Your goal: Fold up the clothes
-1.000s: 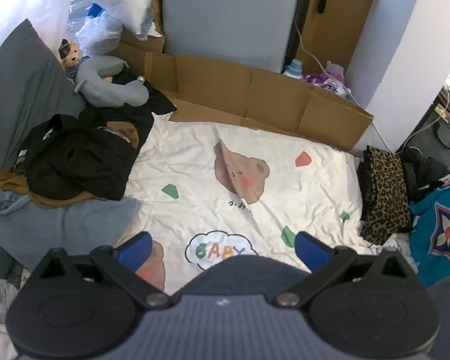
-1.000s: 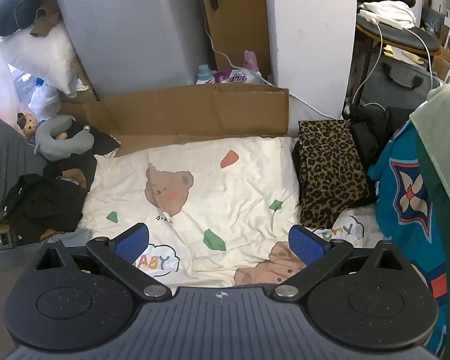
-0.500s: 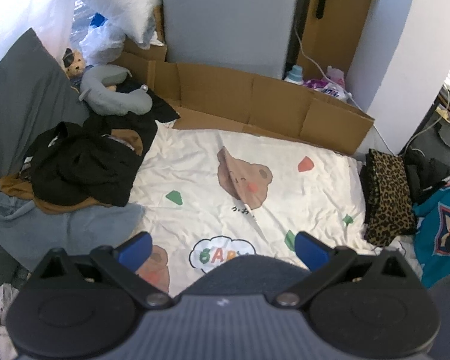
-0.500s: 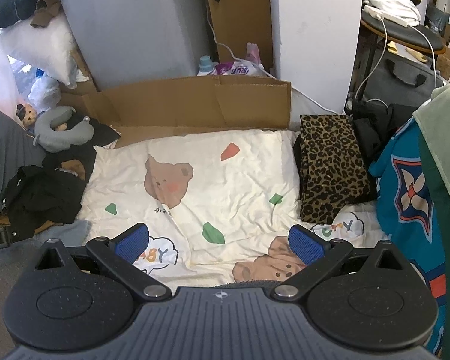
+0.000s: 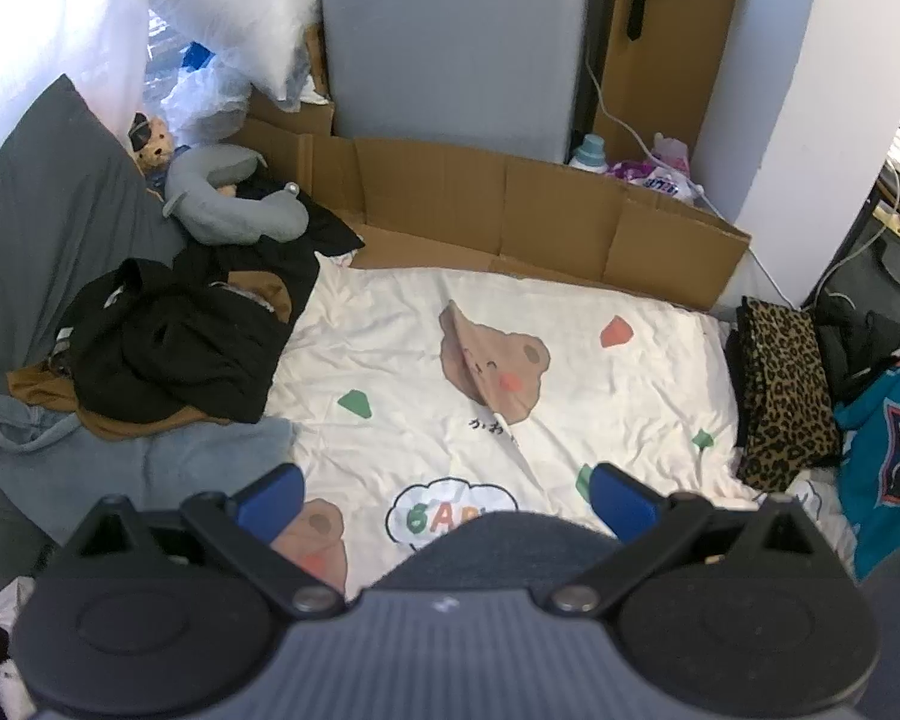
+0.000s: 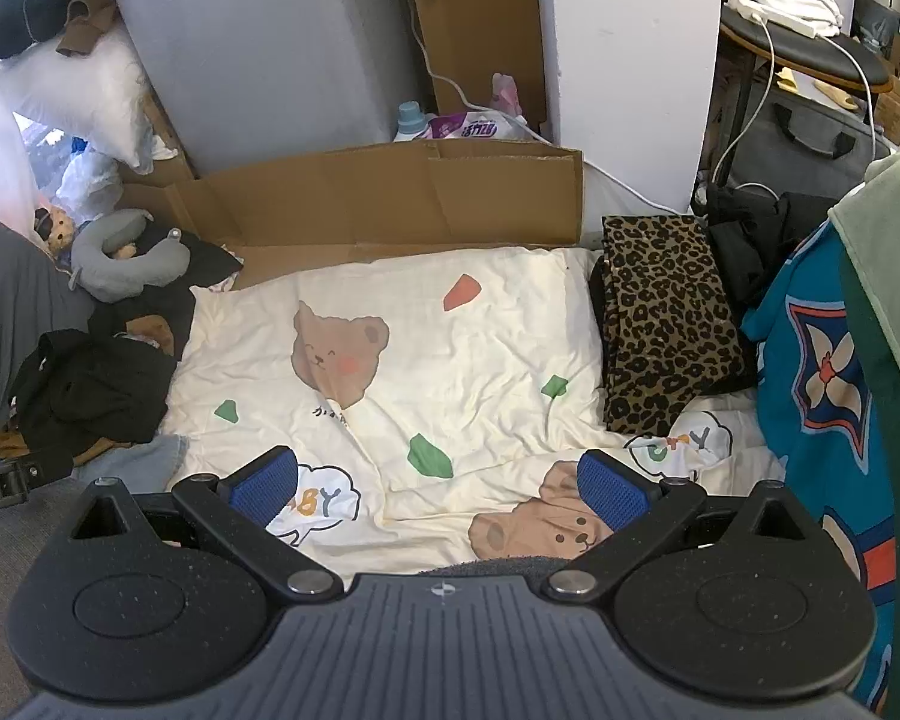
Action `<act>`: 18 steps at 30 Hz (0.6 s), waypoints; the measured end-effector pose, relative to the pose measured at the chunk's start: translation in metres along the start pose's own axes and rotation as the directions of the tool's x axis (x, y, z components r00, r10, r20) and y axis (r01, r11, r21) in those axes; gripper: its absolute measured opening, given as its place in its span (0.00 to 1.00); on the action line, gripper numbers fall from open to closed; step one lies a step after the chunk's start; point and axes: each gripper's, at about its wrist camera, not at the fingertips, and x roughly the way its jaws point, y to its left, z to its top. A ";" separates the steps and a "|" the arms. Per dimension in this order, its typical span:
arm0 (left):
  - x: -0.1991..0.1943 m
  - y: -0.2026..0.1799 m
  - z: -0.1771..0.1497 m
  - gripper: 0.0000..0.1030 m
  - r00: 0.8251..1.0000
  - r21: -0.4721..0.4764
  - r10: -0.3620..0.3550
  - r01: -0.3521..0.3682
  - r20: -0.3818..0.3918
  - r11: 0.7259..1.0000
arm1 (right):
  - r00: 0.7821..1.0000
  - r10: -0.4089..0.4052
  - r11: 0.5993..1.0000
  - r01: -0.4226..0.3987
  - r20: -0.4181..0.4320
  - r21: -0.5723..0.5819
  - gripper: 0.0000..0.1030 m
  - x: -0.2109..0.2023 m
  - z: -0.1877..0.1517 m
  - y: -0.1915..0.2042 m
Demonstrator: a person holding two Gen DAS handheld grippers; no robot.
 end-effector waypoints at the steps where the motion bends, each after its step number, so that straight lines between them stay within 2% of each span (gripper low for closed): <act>1: 0.000 0.000 0.000 0.99 1.000 0.002 0.000 0.000 -0.002 1.000 | 1.000 -0.002 1.000 0.002 -0.001 -0.002 0.99 0.000 0.000 0.000; 18: 0.000 -0.005 -0.004 0.99 1.000 0.003 0.013 -0.013 -0.003 1.000 | 1.000 0.003 1.000 -0.003 -0.001 0.001 0.99 0.001 -0.001 0.002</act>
